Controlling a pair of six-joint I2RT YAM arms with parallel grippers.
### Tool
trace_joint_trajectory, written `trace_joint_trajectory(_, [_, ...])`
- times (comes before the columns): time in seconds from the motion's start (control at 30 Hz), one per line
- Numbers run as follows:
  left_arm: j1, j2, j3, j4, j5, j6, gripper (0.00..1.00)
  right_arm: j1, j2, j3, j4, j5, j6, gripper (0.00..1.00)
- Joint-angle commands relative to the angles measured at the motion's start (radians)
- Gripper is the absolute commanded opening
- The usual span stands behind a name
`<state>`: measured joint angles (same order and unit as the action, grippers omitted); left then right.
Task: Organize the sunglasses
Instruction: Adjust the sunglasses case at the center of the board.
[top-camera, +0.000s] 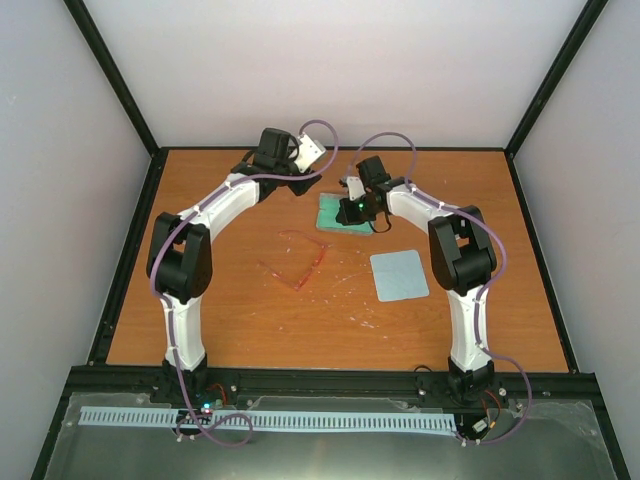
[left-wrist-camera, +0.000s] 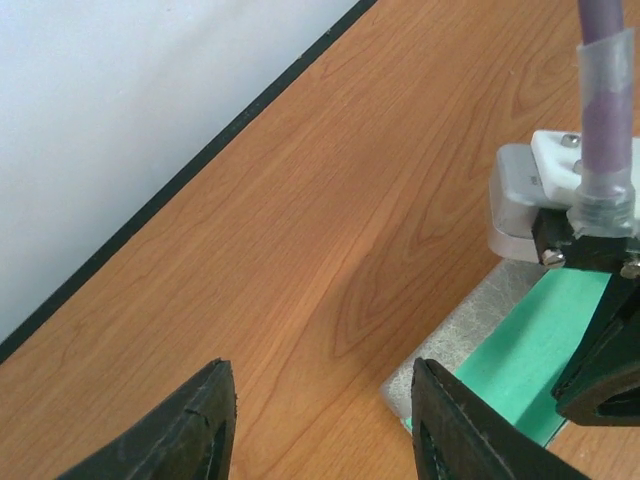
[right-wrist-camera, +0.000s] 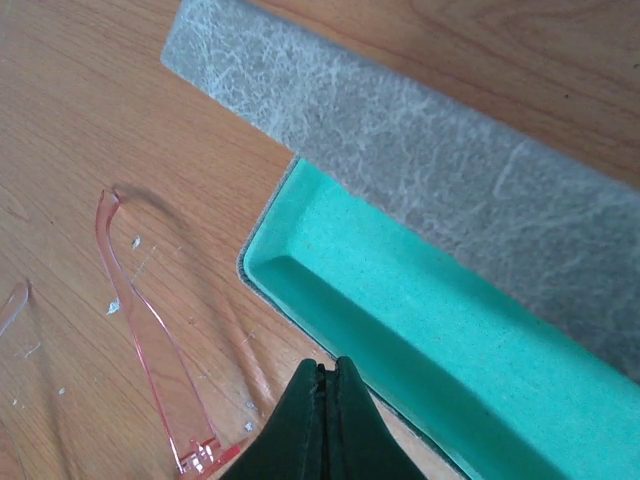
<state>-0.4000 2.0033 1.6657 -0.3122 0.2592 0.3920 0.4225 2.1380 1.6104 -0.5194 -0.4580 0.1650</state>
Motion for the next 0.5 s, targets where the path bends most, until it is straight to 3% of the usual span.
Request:
trace_joint_trajectory(0.0, [0.002, -0.06, 0.004, 0.028, 0.036, -0.026, 0.53, 0.009, -0.068, -0.015, -0.005, -0.013, -0.005, 0.03])
trace_joint_trajectory(0.13, [0.001, -0.096, 0.016, 0.0, 0.119, -0.039, 0.57, 0.01, -0.191, -0.068, -0.036, 0.005, -0.003, 0.11])
trace_joint_trajectory(0.27, [-0.019, -0.132, 0.041, -0.09, 0.255, -0.06, 0.49, 0.003, -0.403, -0.175, -0.086, 0.117, 0.016, 0.3])
trace_joint_trajectory(0.33, [-0.066, -0.135, 0.042, -0.139, 0.268, -0.042, 0.44, -0.024, -0.503, -0.252, -0.107, 0.186, 0.044, 0.3])
trace_joint_trajectory(0.47, [-0.141, -0.133, -0.01, -0.18, 0.311, -0.027, 0.38, -0.153, -0.621, -0.447, -0.138, 0.232, 0.095, 0.19])
